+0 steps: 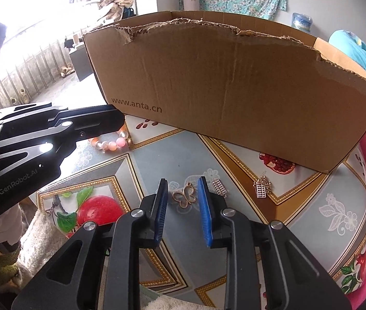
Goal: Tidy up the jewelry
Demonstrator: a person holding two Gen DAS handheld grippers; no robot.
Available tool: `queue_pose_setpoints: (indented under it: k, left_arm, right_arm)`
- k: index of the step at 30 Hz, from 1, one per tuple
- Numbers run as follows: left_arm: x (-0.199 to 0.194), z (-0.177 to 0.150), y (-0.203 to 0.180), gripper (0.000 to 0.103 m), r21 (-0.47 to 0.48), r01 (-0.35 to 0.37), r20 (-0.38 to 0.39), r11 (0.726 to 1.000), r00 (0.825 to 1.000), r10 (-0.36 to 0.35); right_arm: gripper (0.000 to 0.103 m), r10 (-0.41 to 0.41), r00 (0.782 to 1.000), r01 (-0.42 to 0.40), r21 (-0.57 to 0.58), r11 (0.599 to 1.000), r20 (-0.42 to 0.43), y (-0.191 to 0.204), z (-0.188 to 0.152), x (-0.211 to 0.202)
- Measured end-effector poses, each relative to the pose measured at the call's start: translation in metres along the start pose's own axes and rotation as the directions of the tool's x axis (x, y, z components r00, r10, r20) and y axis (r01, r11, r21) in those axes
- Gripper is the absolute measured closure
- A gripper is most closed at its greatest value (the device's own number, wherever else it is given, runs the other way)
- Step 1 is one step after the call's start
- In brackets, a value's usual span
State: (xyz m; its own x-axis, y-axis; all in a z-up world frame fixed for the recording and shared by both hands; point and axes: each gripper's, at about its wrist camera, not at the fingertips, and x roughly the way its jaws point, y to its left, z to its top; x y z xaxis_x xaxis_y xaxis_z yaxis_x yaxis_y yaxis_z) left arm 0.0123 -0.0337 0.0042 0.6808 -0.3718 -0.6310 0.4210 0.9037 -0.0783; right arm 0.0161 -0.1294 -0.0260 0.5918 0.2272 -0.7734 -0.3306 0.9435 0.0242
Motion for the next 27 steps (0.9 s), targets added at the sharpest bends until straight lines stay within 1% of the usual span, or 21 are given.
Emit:
queue_pose_setpoints:
  k: [1, 4, 5, 6, 7, 14, 17, 19, 20, 21, 23, 26, 27]
  left_arm:
    - [0.000, 0.000, 0.001, 0.096, -0.001, 0.000, 0.000, 1.000, 1.000, 0.000]
    - [0.001, 0.000, 0.002, 0.096, -0.003, 0.002, 0.000, 1.000, 1.000, -0.002]
    - [0.001, 0.000, 0.003, 0.096, -0.003, 0.004, 0.000, 1.000, 1.000, -0.004]
    - [0.001, 0.000, 0.003, 0.096, -0.001, 0.005, 0.000, 1.000, 1.000, -0.005]
    - [0.001, 0.000, 0.003, 0.096, 0.000, 0.004, 0.000, 1.000, 1.000, -0.004]
    - [0.001, 0.001, 0.003, 0.096, -0.005, 0.002, 0.001, 1.000, 1.000, -0.002]
    - [0.001, 0.001, 0.004, 0.096, -0.004, 0.001, 0.000, 1.000, 1.000, -0.001]
    - [0.002, 0.001, 0.004, 0.096, -0.007, 0.002, -0.001, 1.000, 1.000, -0.002]
    - [0.003, 0.001, 0.004, 0.096, -0.008, 0.002, -0.002, 1.000, 1.000, -0.002]
    - [0.003, 0.001, 0.004, 0.096, -0.008, 0.002, -0.003, 1.000, 1.000, -0.002]
    - [0.004, 0.002, 0.004, 0.096, -0.008, 0.005, -0.004, 1.000, 1.000, -0.005]
    - [0.006, 0.001, 0.005, 0.096, -0.010, 0.007, -0.008, 1.000, 1.000, -0.007]
    - [0.007, 0.001, 0.005, 0.096, -0.012, 0.009, -0.009, 1.000, 1.000, -0.009]
  right_arm:
    - [0.080, -0.009, 1.000, 0.009, -0.002, 1.000, 0.001, 0.002, 0.000, 0.000]
    - [0.089, -0.001, 1.000, 0.001, -0.004, 1.000, -0.003, 0.004, 0.000, 0.002]
    - [0.090, -0.004, 1.000, 0.004, -0.007, 1.000, -0.001, 0.005, 0.000, 0.002]
    - [0.094, -0.005, 1.000, 0.005, -0.014, 1.000, 0.001, 0.006, -0.001, 0.001]
    - [0.096, -0.002, 1.000, 0.002, -0.018, 1.000, -0.001, 0.007, -0.001, 0.001]
    - [0.096, 0.019, 1.000, -0.019, 0.004, 1.000, -0.006, 0.000, -0.002, -0.002]
    - [0.096, 0.043, 0.999, -0.043, 0.027, 0.999, -0.008, -0.005, -0.001, -0.005]
    - [0.094, 0.052, 0.999, -0.052, 0.044, 0.998, -0.012, -0.011, -0.002, -0.007]
    - [0.091, 0.045, 0.999, -0.044, 0.050, 0.998, -0.019, -0.011, -0.003, -0.007]
    - [0.082, 0.043, 0.999, -0.042, 0.058, 0.997, -0.026, -0.012, -0.004, -0.008]
    - [0.076, 0.045, 0.998, -0.041, 0.080, 0.996, -0.040, -0.014, -0.005, -0.010]
    - [0.076, 0.026, 0.996, -0.018, 0.095, 0.995, -0.084, -0.012, -0.006, -0.006]
    - [0.076, 0.022, 0.996, -0.014, 0.098, 0.995, -0.085, -0.010, -0.005, -0.006]
